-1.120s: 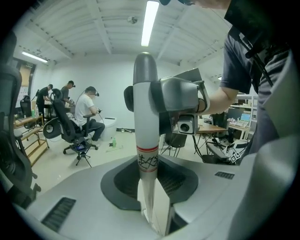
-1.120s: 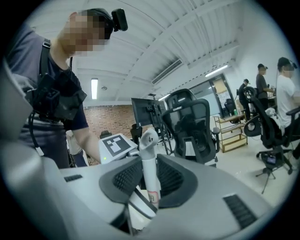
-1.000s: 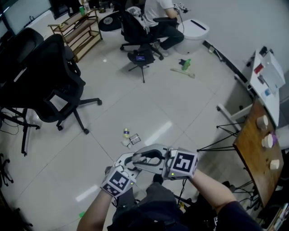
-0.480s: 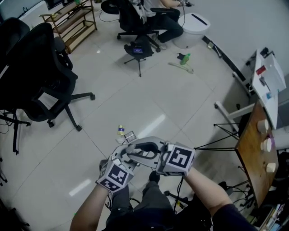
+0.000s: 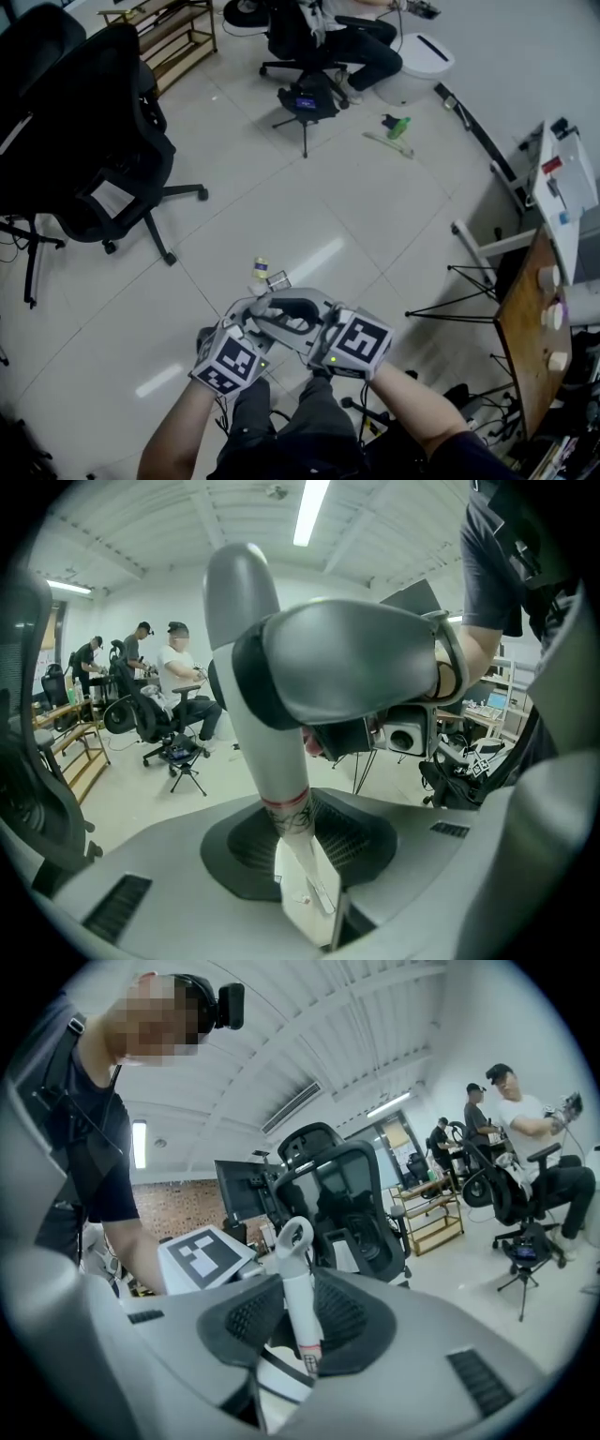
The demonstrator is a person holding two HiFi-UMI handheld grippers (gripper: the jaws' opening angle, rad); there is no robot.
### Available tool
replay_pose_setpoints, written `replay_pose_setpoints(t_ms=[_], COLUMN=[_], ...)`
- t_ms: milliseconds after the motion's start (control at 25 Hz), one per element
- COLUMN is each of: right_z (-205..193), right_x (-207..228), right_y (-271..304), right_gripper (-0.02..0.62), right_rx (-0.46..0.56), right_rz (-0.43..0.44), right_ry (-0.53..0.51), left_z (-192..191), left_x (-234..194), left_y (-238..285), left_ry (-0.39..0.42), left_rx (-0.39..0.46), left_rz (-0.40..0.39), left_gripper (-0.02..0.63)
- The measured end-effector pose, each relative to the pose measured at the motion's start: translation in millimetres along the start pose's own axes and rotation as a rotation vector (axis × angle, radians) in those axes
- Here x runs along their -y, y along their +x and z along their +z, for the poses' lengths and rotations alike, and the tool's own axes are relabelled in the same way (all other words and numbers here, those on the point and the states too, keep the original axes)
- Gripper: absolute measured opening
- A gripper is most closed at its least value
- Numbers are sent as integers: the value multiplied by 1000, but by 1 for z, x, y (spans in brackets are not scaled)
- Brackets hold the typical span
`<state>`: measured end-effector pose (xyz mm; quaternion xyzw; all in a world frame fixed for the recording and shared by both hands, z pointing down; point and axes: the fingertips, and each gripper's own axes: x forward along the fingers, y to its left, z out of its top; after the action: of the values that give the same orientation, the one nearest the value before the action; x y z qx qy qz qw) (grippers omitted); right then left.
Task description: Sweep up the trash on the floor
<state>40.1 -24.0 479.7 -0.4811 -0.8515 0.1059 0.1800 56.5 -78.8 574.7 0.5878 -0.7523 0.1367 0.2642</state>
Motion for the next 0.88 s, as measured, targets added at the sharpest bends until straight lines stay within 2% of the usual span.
replay_pose_setpoints(t_ms=[240, 560, 880], right_z=[1, 13, 24], right_x=[10, 33, 56], right_y=[18, 30, 30], right_gripper=[117, 117, 117], right_rx=[-13, 68, 105], right_rz=[-3, -152, -217], right_ry=[1, 13, -4], left_z=[-3, -1, 12], left_x=[-18, -43, -61], left_y=[-3, 1, 12], left_ry=[29, 79, 113], left_rx=[-6, -41, -16], left_rz=[0, -9, -20], left_gripper=[87, 91, 92])
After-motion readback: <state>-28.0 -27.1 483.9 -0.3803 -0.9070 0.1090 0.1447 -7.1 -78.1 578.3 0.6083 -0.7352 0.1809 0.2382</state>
